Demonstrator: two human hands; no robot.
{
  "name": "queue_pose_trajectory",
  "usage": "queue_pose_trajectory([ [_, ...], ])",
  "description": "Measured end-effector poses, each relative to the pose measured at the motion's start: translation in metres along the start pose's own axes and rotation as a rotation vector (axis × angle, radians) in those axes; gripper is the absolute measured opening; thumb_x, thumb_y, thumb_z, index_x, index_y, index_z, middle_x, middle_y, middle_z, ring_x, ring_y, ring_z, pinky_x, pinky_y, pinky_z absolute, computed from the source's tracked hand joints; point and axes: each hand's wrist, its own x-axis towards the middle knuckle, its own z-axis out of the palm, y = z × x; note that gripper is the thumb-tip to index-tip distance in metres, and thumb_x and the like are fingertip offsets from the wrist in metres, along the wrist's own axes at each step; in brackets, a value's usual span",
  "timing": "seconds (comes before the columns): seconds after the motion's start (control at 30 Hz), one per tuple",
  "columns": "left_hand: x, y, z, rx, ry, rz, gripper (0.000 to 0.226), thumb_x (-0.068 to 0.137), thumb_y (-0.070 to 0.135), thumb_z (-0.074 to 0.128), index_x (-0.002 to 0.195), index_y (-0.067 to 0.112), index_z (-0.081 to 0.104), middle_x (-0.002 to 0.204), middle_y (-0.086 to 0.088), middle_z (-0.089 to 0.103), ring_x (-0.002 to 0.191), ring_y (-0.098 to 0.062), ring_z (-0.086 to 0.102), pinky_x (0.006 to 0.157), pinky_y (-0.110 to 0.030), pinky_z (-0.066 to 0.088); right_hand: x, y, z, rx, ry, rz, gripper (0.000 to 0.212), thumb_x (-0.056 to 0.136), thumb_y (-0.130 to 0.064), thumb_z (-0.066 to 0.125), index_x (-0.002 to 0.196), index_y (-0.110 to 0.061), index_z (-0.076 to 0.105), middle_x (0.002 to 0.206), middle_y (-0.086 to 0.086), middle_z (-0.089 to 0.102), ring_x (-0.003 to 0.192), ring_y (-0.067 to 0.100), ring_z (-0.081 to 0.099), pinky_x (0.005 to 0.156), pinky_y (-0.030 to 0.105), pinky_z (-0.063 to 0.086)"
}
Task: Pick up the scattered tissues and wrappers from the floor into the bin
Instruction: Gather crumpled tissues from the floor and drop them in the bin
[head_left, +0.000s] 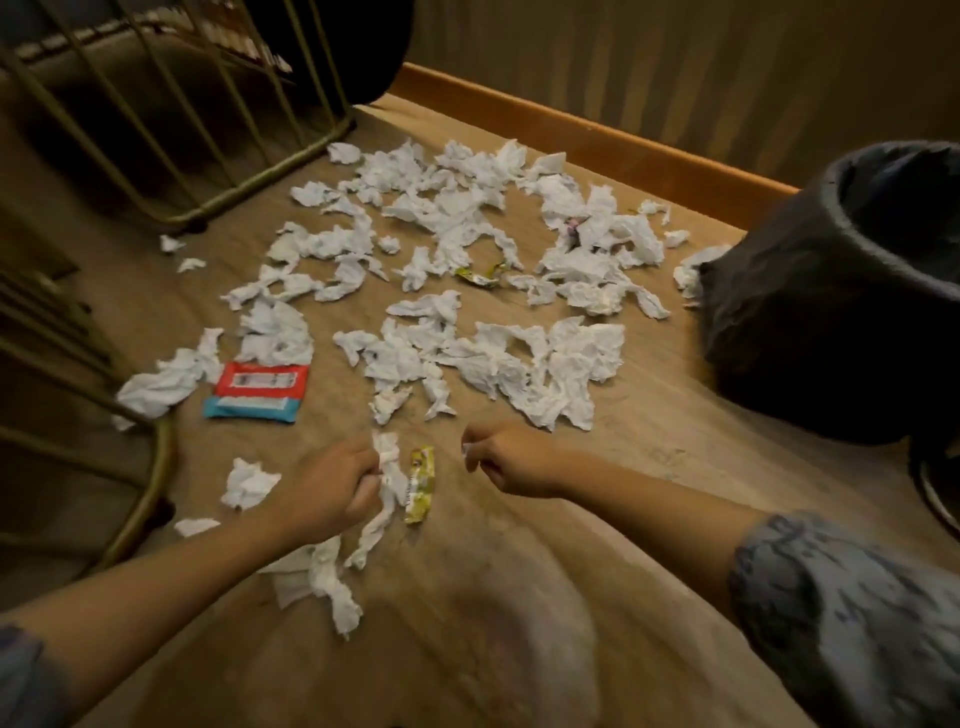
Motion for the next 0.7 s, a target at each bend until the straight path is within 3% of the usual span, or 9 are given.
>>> queue_pose_trajectory([
  [0.13, -0.037, -0.043, 0.034, -0.068, 0.086, -0.166, 0.015, 0.085, 0.04, 0.057, 0.077, 0.028, 0.054, 0.078, 0.008, 0.05, 0.071, -0.01, 0.05, 0.063, -0.028, 0.045, 0.05, -0.011, 0.007, -0.095, -0.063, -0.073, 0.028, 0.088, -0.005, 0.051, 0.112, -0.001, 0.065, 0.123, 0.017, 0.054, 0.105, 0.033, 0.057, 0.085, 0.036, 0.046],
  [0.2, -0.056, -0.063, 0.057, -0.044, 0.095, -0.227, 0.023, 0.078, 0.048, 0.064, 0.08, 0.027, 0.056, 0.085, 0.007, 0.05, 0.078, -0.01, 0.049, 0.068, -0.028, 0.046, 0.069, -0.008, 0.025, -0.131, -0.104, -0.078, 0.039, 0.086, 0.0, 0.053, 0.125, 0.001, 0.058, 0.133, 0.021, 0.048, 0.116, 0.035, 0.052, 0.095, 0.04, 0.045],
  [0.33, -0.086, -0.08, 0.096, -0.143, 0.135, -0.359, 0.048, 0.082, 0.061, 0.053, 0.1, 0.017, 0.062, 0.105, -0.003, 0.057, 0.097, -0.019, 0.053, 0.085, -0.032, 0.045, 0.092, -0.007, 0.058, -0.154, -0.109, -0.025, 0.055, 0.089, -0.002, 0.054, 0.143, -0.001, 0.04, 0.148, 0.021, 0.035, 0.132, 0.036, 0.039, 0.11, 0.04, 0.036],
  [0.4, -0.094, -0.075, 0.109, -0.26, 0.201, -0.398, 0.06, 0.085, 0.069, 0.042, 0.11, 0.018, 0.062, 0.112, -0.003, 0.059, 0.104, -0.02, 0.056, 0.091, -0.03, 0.044, 0.097, -0.015, 0.076, -0.052, -0.102, 0.059, 0.056, 0.095, -0.016, 0.049, 0.147, -0.005, 0.032, 0.155, 0.017, 0.025, 0.139, 0.033, 0.03, 0.115, 0.039, 0.027],
  [0.47, -0.1, -0.067, 0.122, -0.377, 0.237, -0.443, 0.072, 0.08, 0.078, 0.037, 0.12, 0.021, 0.058, 0.124, 0.0, 0.055, 0.115, -0.017, 0.052, 0.097, -0.027, 0.041, 0.096, -0.024, 0.096, 0.031, -0.076, 0.179, 0.064, 0.097, -0.043, 0.041, 0.152, -0.014, 0.022, 0.159, 0.011, 0.015, 0.145, 0.03, 0.016, 0.118, 0.047, 0.016],
  [0.57, -0.108, -0.052, 0.144, -0.363, 0.248, -0.431, 0.094, 0.069, 0.08, 0.055, 0.142, 0.024, 0.036, 0.15, 0.002, 0.035, 0.14, -0.016, 0.028, 0.115, -0.037, 0.022, 0.087, -0.038, 0.125, 0.017, -0.063, 0.244, 0.097, 0.079, -0.081, 0.038, 0.153, -0.03, 0.002, 0.162, -0.001, 0.0, 0.147, 0.021, 0.0, 0.116, 0.059, -0.005],
  [0.63, -0.11, -0.042, 0.156, -0.309, 0.238, -0.408, 0.101, 0.068, 0.077, 0.062, 0.147, 0.025, 0.028, 0.157, 0.001, 0.022, 0.147, -0.017, 0.013, 0.118, -0.041, 0.012, 0.082, -0.042, 0.138, -0.028, -0.077, 0.188, 0.103, 0.072, -0.087, 0.039, 0.152, -0.035, 0.0, 0.162, -0.002, -0.001, 0.147, 0.022, -0.001, 0.113, 0.063, -0.009],
  [0.7, -0.107, -0.039, 0.161, -0.339, 0.271, -0.402, 0.079, 0.079, 0.066, 0.059, 0.144, 0.027, 0.037, 0.156, 0.001, 0.023, 0.147, -0.016, 0.014, 0.118, -0.039, 0.015, 0.08, -0.04, 0.148, -0.056, -0.047, 0.149, 0.09, 0.079, -0.08, 0.04, 0.151, -0.032, 0.016, 0.161, 0.003, 0.01, 0.147, 0.026, 0.007, 0.115, 0.062, -0.005],
])
